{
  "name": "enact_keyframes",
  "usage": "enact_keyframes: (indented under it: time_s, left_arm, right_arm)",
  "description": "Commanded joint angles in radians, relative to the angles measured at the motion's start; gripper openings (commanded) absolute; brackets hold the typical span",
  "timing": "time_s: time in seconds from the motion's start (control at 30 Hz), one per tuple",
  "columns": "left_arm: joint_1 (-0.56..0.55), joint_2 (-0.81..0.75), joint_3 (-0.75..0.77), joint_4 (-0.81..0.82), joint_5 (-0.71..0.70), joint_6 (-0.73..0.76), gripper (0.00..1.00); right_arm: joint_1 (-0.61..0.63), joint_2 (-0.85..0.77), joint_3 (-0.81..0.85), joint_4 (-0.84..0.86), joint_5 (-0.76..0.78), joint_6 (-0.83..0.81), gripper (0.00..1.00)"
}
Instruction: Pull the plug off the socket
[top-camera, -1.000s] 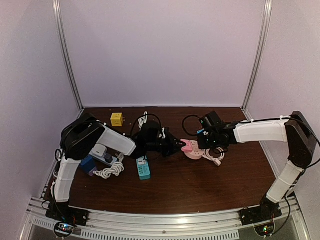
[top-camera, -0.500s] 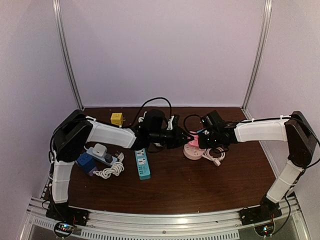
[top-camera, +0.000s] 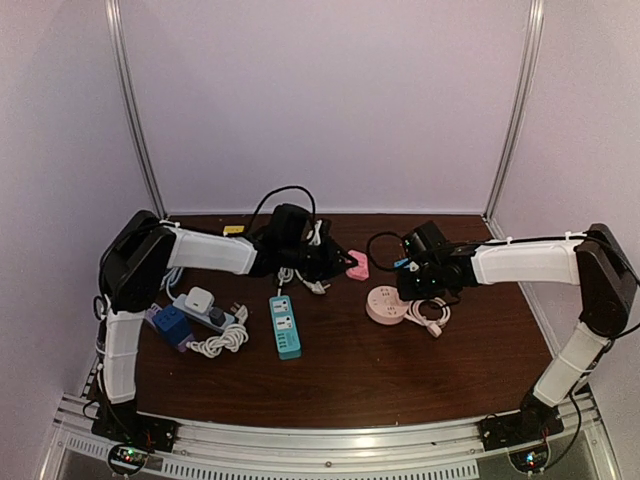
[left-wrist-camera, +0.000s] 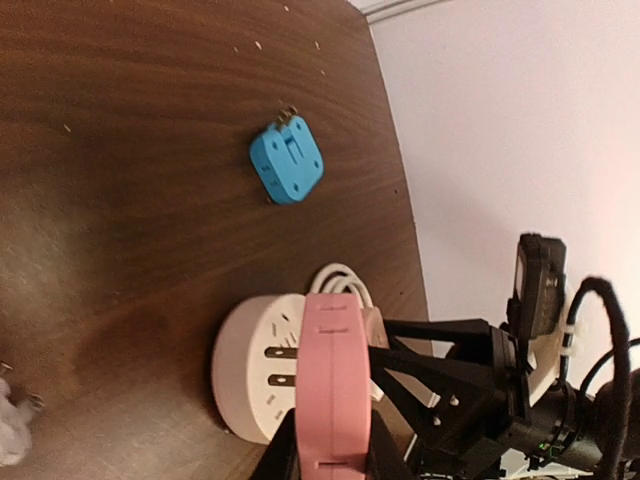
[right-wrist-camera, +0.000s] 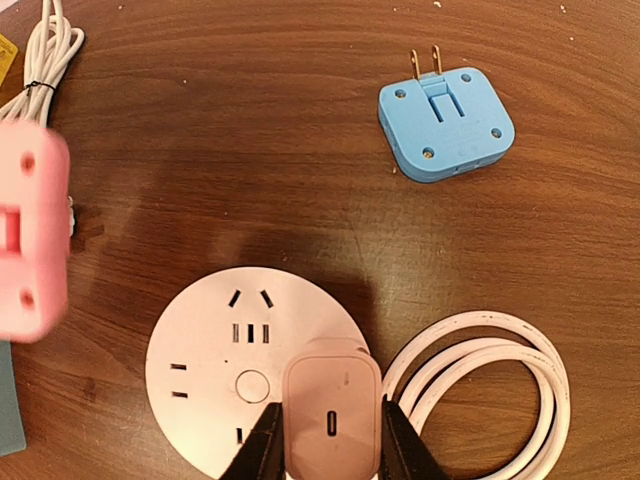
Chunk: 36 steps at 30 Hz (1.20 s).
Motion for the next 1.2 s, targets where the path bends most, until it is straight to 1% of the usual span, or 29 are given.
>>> enact_keyframes:
  time_s: [0.0, 0.13, 0.23, 0.33, 0.4, 0.47, 0.6, 0.9, 0.97, 1.1, 1.17]
  left_arm:
    - [0.054, 0.006, 0.2, -0.316, -0.086, 0.248, 0.0]
    - [0.061, 0.073, 0.423, -0.653, -0.265, 0.458, 0.0]
    - [0.06, 0.147, 0.583, -0.869, -0.452, 0.571, 0.0]
    - [0.057, 0.194, 0.691, -1.009, -0.626, 0.644, 0.0]
    - [0.053, 0.221, 0.753, -1.063, -0.714, 0.679, 0.0]
    - [0.045, 0.247, 0.797, -1.104, -0.791, 0.713, 0.0]
    - [0.026, 0.291, 0.841, -1.135, -0.879, 0.757, 0.0]
    - [0.007, 0.385, 0.923, -1.161, -0.927, 0.8, 0.0]
    - [0.004, 0.401, 0.943, -1.174, -0.936, 0.802, 0.03]
    - [0.002, 0.412, 0.95, -1.181, -0.923, 0.8, 0.16]
    - [0.002, 0.412, 0.952, -1.179, -0.915, 0.798, 0.2]
  right_arm:
    - [0.007, -0.041, 0.006, -0.005, -0.005, 0.017, 0.0]
    - [0.008, -0.046, 0.005, -0.007, -0.005, 0.02, 0.0]
    - [0.009, -0.055, 0.004, -0.011, -0.011, 0.025, 0.0]
    - [0.01, -0.07, -0.002, -0.02, -0.022, 0.029, 0.0]
    - [0.014, -0.082, -0.01, -0.02, -0.029, 0.032, 0.0]
    - [0.02, -0.09, -0.013, -0.029, -0.028, 0.036, 0.0]
    - [0.027, -0.115, -0.022, -0.043, -0.033, 0.05, 0.0]
    - [0.048, -0.131, -0.026, -0.057, -0.032, 0.064, 0.0]
    - [0.054, -0.13, -0.027, -0.059, -0.027, 0.066, 0.0]
    - [0.062, -0.123, -0.027, -0.061, -0.018, 0.07, 0.0]
    - [0.064, -0.118, -0.027, -0.06, -0.017, 0.069, 0.0]
